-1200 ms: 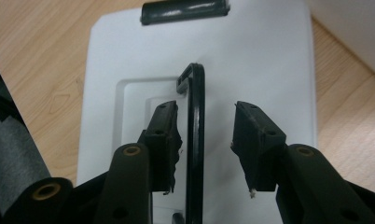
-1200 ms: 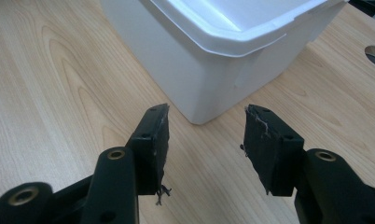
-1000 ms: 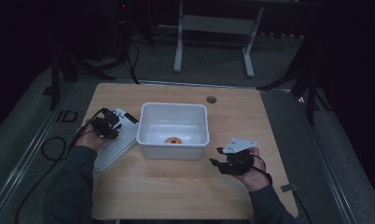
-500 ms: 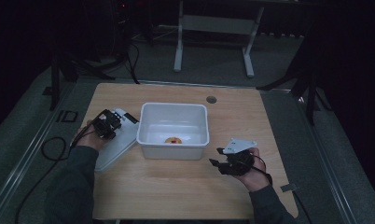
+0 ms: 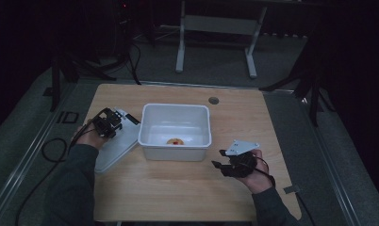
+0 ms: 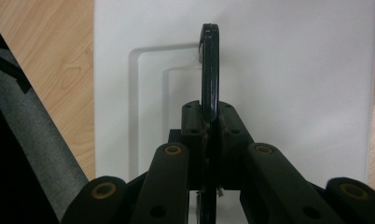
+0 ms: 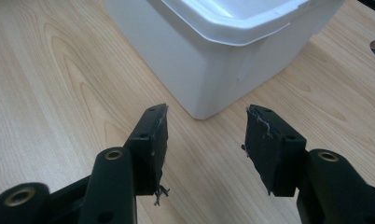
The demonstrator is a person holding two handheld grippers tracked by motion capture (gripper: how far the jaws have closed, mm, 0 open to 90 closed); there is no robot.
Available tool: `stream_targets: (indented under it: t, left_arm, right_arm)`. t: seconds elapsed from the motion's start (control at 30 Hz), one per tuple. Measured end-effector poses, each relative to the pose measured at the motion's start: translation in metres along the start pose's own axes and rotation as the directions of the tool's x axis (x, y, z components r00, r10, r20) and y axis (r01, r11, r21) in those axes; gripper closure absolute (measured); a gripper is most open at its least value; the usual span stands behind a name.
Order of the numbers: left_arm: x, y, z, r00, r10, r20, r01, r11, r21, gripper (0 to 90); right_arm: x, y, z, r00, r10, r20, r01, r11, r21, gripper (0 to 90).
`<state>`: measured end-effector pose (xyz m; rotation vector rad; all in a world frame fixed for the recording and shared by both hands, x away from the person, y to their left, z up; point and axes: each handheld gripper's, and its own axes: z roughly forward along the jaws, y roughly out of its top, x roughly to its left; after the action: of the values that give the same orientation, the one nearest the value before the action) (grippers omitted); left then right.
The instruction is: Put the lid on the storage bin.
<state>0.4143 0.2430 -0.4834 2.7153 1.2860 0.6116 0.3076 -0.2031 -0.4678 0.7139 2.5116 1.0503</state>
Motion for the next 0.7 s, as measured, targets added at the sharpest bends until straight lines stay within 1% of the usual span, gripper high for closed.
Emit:
stream_targets:
  t: [0.03, 0.1, 0.23, 0.27, 0.33, 0.43, 0.47, 0.57, 0.7]
  left_arm:
    - [0.001, 0.0, 0.0, 0.9999, -0.012, 0.009, 0.012, 0.9999, -0.003, 84.2]
    - [0.004, -0.001, 0.0, 0.9998, -0.01, 0.016, 0.01, 0.9999, 0.004, 84.3]
    - [0.009, -0.002, -0.002, 0.9993, -0.027, 0.026, 0.027, 0.9996, 0.0, 84.5]
    - [0.01, -0.003, -0.003, 0.9993, -0.024, 0.03, 0.024, 0.9997, -0.001, 84.5]
    - [0.013, -0.004, -0.006, 0.9986, -0.033, 0.042, 0.033, 0.9994, -0.006, 84.6]
    - [0.017, -0.005, -0.01, 0.9982, -0.04, 0.046, 0.04, 0.9991, -0.013, 84.6]
    - [0.018, -0.006, -0.012, 0.9982, -0.037, 0.048, 0.037, 0.9992, -0.011, 84.6]
    - [0.022, -0.009, -0.017, 0.9968, -0.049, 0.064, 0.051, 0.9983, -0.029, 84.6]
    - [0.027, -0.012, -0.025, 0.9967, -0.051, 0.063, 0.053, 0.9979, -0.036, 84.6]
  right_arm:
    - [0.0, 0.0, 0.0, 1.0, 0.0, -0.001, 0.0, 1.0, 0.0, 48.3]
    - [0.0, 0.0, 0.0, 1.0, 0.001, 0.0, -0.001, 1.0, 0.001, 48.2]
    - [-0.001, -0.001, 0.0, 1.0, 0.003, -0.001, -0.003, 1.0, 0.001, 48.2]
    - [-0.001, -0.001, 0.0, 1.0, 0.003, -0.001, -0.003, 1.0, 0.003, 48.3]
    - [-0.001, -0.001, 0.0, 1.0, 0.004, -0.002, -0.004, 1.0, 0.004, 48.2]
    - [-0.001, -0.001, 0.0, 1.0, 0.003, -0.005, -0.003, 1.0, 0.005, 48.3]
    - [-0.001, -0.001, 0.0, 1.0, 0.003, -0.004, -0.003, 1.0, 0.006, 48.2]
    - [-0.001, -0.002, -0.001, 1.0, 0.003, -0.004, -0.003, 1.0, 0.006, 48.2]
    - [-0.002, -0.003, -0.001, 1.0, 0.002, -0.005, -0.002, 1.0, 0.011, 48.1]
